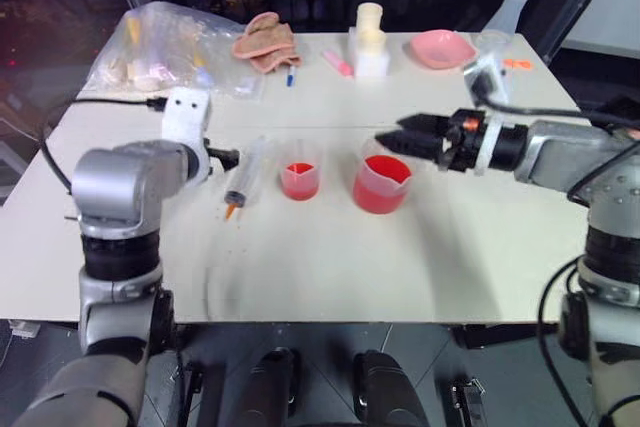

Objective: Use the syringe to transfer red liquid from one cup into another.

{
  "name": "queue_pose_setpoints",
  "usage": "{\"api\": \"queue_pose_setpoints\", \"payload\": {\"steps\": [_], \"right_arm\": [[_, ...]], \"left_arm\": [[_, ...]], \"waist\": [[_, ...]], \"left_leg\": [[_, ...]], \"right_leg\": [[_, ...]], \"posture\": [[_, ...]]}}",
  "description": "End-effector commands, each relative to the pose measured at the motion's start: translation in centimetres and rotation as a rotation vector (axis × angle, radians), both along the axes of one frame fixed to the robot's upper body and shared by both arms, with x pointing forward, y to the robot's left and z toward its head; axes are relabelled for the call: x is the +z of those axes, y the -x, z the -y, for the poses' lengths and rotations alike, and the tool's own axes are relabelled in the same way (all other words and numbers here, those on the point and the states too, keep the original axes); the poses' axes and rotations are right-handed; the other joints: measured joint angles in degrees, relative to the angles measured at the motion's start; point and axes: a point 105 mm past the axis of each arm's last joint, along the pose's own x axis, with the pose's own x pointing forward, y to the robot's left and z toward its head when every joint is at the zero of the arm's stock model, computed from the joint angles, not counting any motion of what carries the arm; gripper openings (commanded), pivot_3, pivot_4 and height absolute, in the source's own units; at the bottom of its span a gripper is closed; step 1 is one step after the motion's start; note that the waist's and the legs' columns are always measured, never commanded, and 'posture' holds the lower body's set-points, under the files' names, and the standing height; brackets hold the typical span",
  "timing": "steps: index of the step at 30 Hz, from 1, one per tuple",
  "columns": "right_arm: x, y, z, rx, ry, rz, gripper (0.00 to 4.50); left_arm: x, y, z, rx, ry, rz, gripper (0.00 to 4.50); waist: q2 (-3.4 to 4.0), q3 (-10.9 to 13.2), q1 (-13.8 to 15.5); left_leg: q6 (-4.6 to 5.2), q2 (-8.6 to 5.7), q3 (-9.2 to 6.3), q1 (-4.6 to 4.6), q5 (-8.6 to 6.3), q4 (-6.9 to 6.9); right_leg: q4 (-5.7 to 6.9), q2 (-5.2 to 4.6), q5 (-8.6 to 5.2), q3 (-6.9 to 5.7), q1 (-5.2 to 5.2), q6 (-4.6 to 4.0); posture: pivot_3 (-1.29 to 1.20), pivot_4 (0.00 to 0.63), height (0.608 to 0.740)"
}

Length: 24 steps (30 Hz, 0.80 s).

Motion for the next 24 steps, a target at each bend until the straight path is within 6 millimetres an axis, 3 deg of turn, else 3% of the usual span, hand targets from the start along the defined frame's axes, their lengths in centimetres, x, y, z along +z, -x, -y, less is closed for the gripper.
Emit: {"api": "queue_pose_setpoints", "payload": {"steps": [1, 5, 8, 12, 19, 22, 24], "right_arm": [[0.5, 1.1, 0.8, 0.079, 0.101, 0.072, 3.85], [-0.7, 2.7, 1.9, 0.176, 0.223, 0.062, 3.85], [-2.2, 3.8, 2.6, 0.221, 0.282, 0.032, 3.85], [-3.6, 4.0, 2.8, 0.215, 0.302, 0.04, 3.85], [-4.3, 4.5, 1.7, 0.191, 0.244, 0.035, 3.85], [-4.7, 4.7, 1.9, 0.173, 0.248, 0.02, 3.85], [-4.9, 5.0, 2.1, 0.163, 0.252, 0.008, 3.85]], "left_arm": [[1.5, 1.7, -0.9, -0.04, -0.035, 0.074, 4.48], [0.5, 4.0, -2.1, -0.087, -0.103, 0.052, 4.48], [1.2, 5.4, -1.3, -0.169, -0.06, 0.165, 4.48], [0.5, 6.8, 0.0, -0.245, 0.033, 0.248, 4.48], [3.1, 7.1, -0.1, -0.159, 0.06, 0.599, 4.48], [1.2, 6.9, 0.6, -0.211, -0.004, 0.535, 4.48], [0.5, 7.2, 1.2, -0.261, 0.068, 0.513, 4.48]], "waist": [[0.0, 0.0, -0.18], [0.01, 0.0, -0.39], [0.02, -0.01, -0.18], [0.01, -0.01, 0.02], [0.03, -0.02, 0.65], [0.03, -0.02, 1.17], [0.06, -0.04, 1.43]], "left_leg": [[0.02, 0.0, 0.0, 0.01, -0.02, 0.0], [0.03, 0.05, 0.01, 0.08, -0.02, -0.09], [0.16, 0.07, 0.0, 0.09, -0.05, -0.04], [0.21, 0.07, 0.0, 0.18, -0.09, -0.03], [0.22, 0.1, 0.0, 0.33, -0.1, -0.03], [0.23, 0.09, 0.01, 0.34, -0.11, -0.05], [0.29, 0.08, 0.0, 0.35, -0.14, -0.05]], "right_leg": [[-0.01, 0.0, 0.0, 0.0, 0.01, 0.0], [0.01, 0.02, 0.0, 0.01, 0.0, 0.0], [-0.02, 0.02, 0.04, -0.02, 0.07, -0.08], [-0.2, -0.01, 0.04, -0.04, 0.25, -0.08], [-0.19, 0.0, 0.05, -0.04, 0.38, -0.09], [-0.24, 0.0, 0.05, -0.04, 0.42, -0.1], [-0.33, -0.02, 0.05, -0.04, 0.48, -0.11]], "posture": [[0.0, 0.15, 0.74], [0.0, 0.15, 0.74], [0.0, 0.15, 0.74], [0.0, 0.15, 0.74], [0.0, 0.15, 0.74], [0.0, 0.15, 0.74], [0.0, 0.15, 0.74]]}}
